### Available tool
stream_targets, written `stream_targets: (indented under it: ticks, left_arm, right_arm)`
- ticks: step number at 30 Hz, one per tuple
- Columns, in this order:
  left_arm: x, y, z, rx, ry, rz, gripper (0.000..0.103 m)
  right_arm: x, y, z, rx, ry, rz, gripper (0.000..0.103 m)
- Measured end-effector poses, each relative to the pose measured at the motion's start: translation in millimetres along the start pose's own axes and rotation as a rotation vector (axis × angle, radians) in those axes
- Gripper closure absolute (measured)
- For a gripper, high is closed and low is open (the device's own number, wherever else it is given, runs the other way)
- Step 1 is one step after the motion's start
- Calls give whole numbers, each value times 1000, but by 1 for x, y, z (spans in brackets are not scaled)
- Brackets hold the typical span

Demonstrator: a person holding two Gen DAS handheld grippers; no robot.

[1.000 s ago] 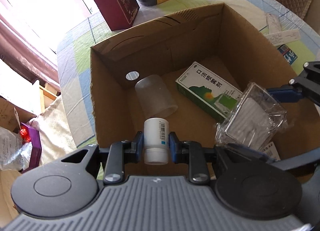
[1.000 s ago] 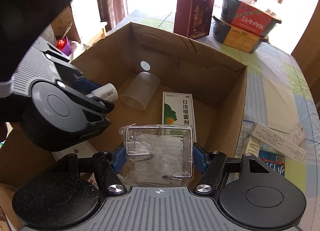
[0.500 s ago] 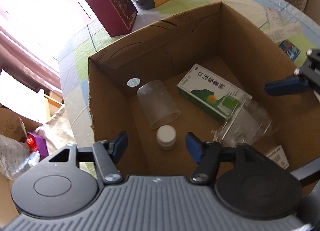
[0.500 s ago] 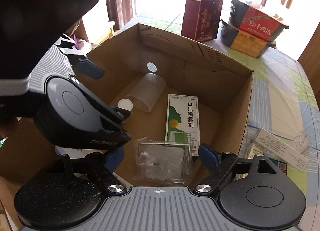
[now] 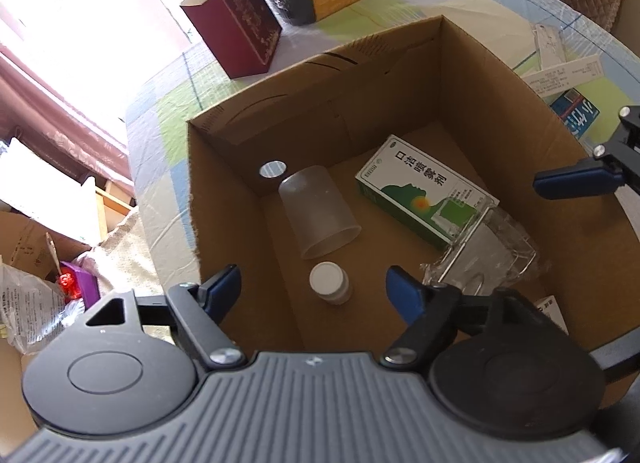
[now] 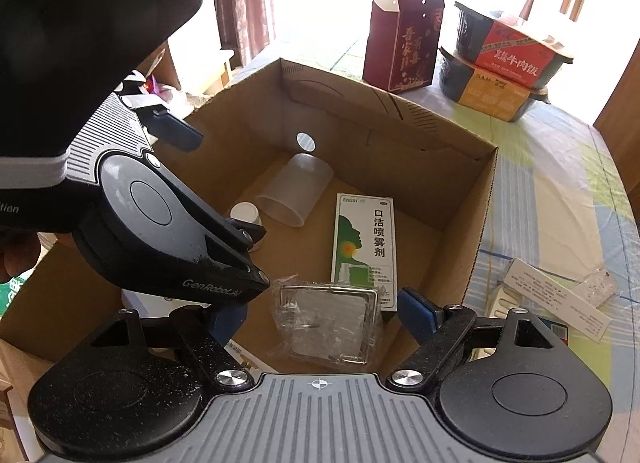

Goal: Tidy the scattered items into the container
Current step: 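Lower both items into the box and open both grippers, then withdraw both grippers from the box back over the table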

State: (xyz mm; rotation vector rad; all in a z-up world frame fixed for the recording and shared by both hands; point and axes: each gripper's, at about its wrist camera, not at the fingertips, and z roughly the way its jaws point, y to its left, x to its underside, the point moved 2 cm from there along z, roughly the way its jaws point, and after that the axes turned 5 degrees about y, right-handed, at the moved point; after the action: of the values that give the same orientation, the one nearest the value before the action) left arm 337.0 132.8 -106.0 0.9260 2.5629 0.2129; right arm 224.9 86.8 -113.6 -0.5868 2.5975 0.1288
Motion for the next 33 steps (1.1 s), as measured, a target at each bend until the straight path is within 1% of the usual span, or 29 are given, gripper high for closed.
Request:
stream_targets:
  ticks: [16, 24, 33]
  left_arm:
    - [13, -5, -39, -14, -23, -44, 25]
    - [32, -10, -69, -14, -13, -123, 22]
    - [59, -30, -114, -12, -30, -215, 21]
  right_arm:
    - [12, 6, -40, -26, -39, -4, 16]
    - [30, 10, -70, -62, -63, -14, 16]
    - [61, 14, -114, -98, -102, -26, 16]
